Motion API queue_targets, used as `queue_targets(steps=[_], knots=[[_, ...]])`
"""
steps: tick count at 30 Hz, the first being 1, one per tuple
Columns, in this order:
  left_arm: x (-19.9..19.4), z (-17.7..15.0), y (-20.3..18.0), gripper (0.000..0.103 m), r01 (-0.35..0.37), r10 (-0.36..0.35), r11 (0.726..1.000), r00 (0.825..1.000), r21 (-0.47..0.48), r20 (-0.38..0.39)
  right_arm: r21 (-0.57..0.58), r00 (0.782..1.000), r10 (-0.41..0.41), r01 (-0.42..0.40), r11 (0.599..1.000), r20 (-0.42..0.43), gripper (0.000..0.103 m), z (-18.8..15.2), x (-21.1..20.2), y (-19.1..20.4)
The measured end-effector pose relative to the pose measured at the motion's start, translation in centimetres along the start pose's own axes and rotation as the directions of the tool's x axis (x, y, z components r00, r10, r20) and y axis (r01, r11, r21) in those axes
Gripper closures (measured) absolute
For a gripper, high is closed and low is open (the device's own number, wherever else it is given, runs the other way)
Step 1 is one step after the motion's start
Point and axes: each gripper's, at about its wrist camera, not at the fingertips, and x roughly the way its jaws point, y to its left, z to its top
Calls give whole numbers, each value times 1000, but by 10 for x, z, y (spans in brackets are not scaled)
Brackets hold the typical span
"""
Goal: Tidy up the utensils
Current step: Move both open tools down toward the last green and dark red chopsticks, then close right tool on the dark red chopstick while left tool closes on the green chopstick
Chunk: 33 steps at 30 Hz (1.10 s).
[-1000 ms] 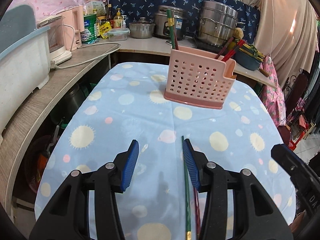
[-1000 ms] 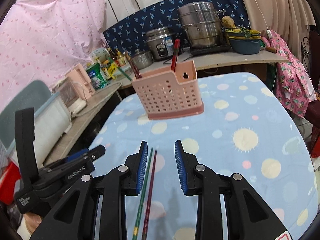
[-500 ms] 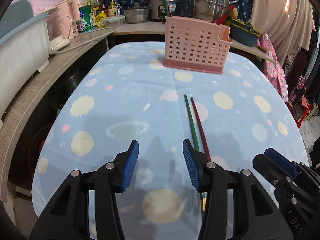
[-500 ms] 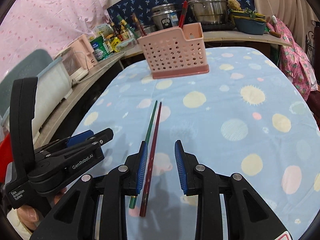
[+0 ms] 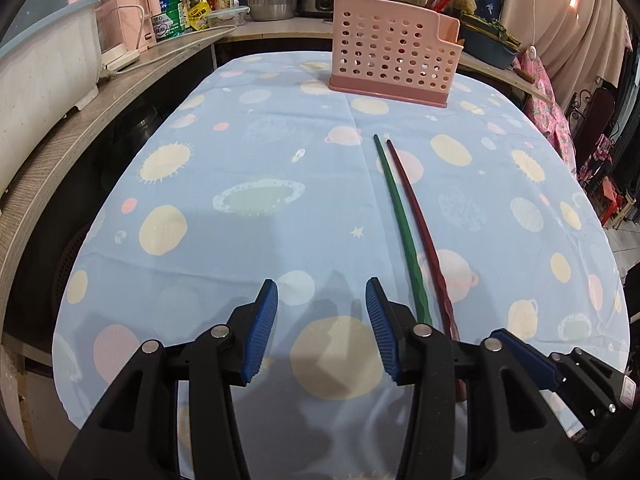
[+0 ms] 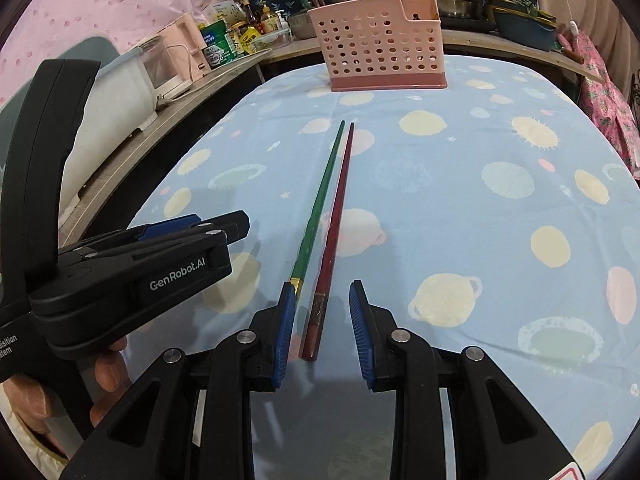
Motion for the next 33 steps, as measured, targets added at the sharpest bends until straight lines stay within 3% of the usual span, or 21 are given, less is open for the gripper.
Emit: queue_targets(steps=[4,9,21,33], knots=[[1,-4,0,59,4,-4,1000,1000,-1,-11,-22,1000,-21,21,1000,-7,78,-6,4,4],[0,-6,-4,58,15,-15,1000,1000,7,-13,-6,998,-56,56,998,-16,96,-10,6,-3],[1,-17,-28,46,67,-65,997,997,46,-40,94,994,-109,108,990,12,96,-7,-5,-39],[8,-24,-39,47,54,-50,995,997,79,-56,134,995,-95,93,987,15,96,-8,-6,-49]])
